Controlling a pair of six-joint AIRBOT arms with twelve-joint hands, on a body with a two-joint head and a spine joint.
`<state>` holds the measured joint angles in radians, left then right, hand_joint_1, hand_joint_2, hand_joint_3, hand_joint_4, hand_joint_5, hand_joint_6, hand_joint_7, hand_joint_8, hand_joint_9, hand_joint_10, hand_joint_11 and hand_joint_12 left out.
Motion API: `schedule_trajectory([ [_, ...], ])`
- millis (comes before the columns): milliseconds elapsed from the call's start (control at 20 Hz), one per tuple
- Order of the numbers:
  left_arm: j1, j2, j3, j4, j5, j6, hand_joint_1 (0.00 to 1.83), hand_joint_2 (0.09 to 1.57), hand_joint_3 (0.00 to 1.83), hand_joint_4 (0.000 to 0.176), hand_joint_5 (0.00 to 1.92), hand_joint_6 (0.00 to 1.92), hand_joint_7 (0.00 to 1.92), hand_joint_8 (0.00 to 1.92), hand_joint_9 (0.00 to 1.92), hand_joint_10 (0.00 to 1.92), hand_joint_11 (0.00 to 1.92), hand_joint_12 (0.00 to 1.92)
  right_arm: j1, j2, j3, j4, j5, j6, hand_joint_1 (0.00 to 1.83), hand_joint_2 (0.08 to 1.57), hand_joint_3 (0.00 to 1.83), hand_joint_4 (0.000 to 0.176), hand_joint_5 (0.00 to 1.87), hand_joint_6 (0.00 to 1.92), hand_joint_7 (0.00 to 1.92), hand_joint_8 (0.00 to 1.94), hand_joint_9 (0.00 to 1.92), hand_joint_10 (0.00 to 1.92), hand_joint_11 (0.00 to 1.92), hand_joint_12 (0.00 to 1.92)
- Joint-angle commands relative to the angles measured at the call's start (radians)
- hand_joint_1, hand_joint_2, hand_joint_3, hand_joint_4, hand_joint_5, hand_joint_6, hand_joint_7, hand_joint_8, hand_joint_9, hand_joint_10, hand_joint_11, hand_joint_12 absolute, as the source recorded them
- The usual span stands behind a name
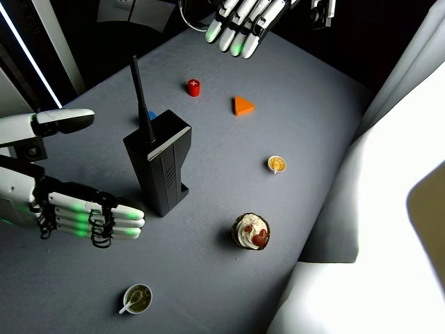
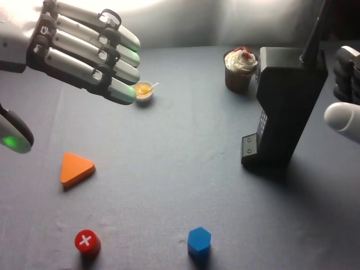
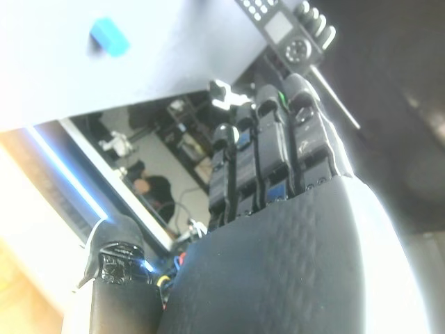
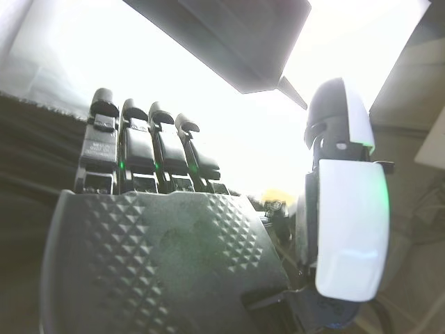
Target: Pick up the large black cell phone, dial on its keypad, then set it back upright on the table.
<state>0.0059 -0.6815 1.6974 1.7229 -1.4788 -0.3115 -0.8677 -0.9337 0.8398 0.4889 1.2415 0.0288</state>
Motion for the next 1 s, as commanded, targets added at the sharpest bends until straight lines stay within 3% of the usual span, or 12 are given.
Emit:
schedule_trajectory([
  [0, -0.029, 0.012, -0.001, -0.11, -0.021, -0.002, 0.0, 1.14, 0.0, 0.047, 0.2, 0.0, 0.19, 0.0, 0.16, 0.0, 0.0, 0.27, 0.017, 0.004, 0.002, -0.026, 0.113, 0.004, 0.7, 0.96, 0.0, 0.0, 0.0, 0.0, 0.0, 0.0, 0.0, 0.0, 0.0, 0.16],
  [200, -0.029, 0.012, -0.001, -0.112, -0.018, -0.01, 0.0, 1.14, 0.0, 0.05, 0.21, 0.0, 0.19, 0.0, 0.15, 0.0, 0.0, 0.32, 0.084, -0.007, -0.001, -0.022, 0.078, -0.003, 0.61, 0.96, 0.0, 0.0, 0.0, 0.0, 0.0, 0.0, 0.0, 0.0, 0.0, 0.16],
  [350, -0.03, 0.012, -0.001, -0.112, -0.02, -0.007, 0.0, 1.14, 0.0, 0.052, 0.2, 0.0, 0.17, 0.0, 0.14, 0.0, 0.0, 0.3, 0.123, -0.015, -0.007, 0.009, 0.057, -0.003, 0.65, 0.97, 0.0, 0.0, 0.0, 0.0, 0.0, 0.0, 0.0, 0.0, 0.0, 0.07],
  [400, -0.03, 0.012, -0.001, -0.112, -0.02, -0.007, 0.0, 1.13, 0.0, 0.055, 0.2, 0.0, 0.18, 0.0, 0.15, 0.0, 0.0, 0.33, 0.124, -0.018, -0.009, 0.009, 0.055, -0.003, 0.78, 0.94, 0.0, 0.0, 0.0, 0.0, 0.0, 0.0, 0.0, 0.0, 0.0, 0.0],
  [950, -0.032, 0.011, -0.001, -0.11, -0.021, -0.011, 0.0, 1.14, 0.0, 0.051, 0.17, 0.0, 0.17, 0.0, 0.14, 0.0, 0.0, 0.27, 0.121, -0.056, 0.003, 0.013, 0.05, 0.011, 0.89, 0.98, 0.0, 0.0, 0.0, 0.0, 0.0, 0.0, 0.0, 0.0, 0.04, 0.03],
])
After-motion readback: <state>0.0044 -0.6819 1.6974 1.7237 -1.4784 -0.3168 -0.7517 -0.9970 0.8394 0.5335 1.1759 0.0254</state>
